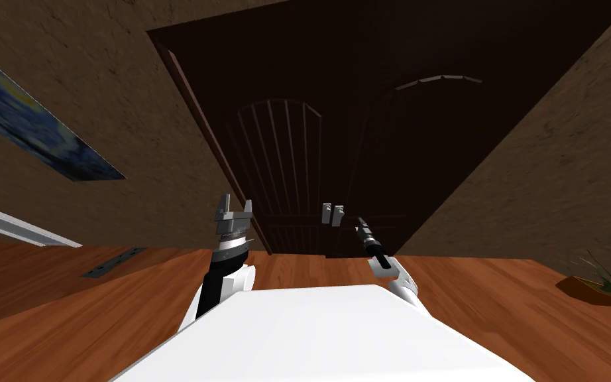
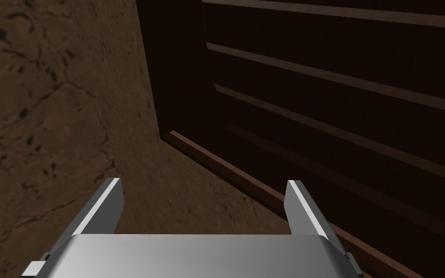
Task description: Pull the door open
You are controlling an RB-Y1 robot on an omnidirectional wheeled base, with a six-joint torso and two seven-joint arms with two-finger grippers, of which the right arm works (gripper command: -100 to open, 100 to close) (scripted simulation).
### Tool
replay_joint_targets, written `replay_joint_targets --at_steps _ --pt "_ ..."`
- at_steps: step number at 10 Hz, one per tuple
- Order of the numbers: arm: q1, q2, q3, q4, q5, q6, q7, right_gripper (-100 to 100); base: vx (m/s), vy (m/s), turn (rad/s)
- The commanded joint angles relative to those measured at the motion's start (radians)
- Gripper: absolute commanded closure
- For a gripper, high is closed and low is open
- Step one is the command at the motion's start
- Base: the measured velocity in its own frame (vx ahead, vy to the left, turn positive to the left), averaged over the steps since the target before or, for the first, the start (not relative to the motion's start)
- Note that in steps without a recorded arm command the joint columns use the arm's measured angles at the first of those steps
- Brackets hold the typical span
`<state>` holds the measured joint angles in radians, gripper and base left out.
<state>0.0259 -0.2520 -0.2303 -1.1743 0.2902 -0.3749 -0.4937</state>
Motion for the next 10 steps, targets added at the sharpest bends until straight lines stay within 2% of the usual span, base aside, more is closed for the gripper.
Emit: replay_joint_targets --at_steps 1,3,4,5,7,10 --pt "0.002 0.0 0.015 -0.014 0.004 0.003 -0.013 -100 -0.187 0.054 0.057" --pt "-0.002 0.006 0.043 -0.033 0.012 0.002 -0.028 -100 -0.178 0.08 0.092" --pt "0.003 0.001 0.036 -0.034 0.009 0.005 -0.025 -100 -0.085 0.048 0.007" --pt "0.018 -0.011 0.008 -0.024 0.004 0.015 -0.021 -100 -0.022 -0.044 -0.206" --pt "0.028 -0.022 -0.025 -0.007 -0.001 0.023 -0.011 -100 0.032 -0.095 -0.156" --pt "0.016 -0.016 -0.026 -0.003 -0.002 0.022 -0.004 -100 0.169 -0.025 0.029"
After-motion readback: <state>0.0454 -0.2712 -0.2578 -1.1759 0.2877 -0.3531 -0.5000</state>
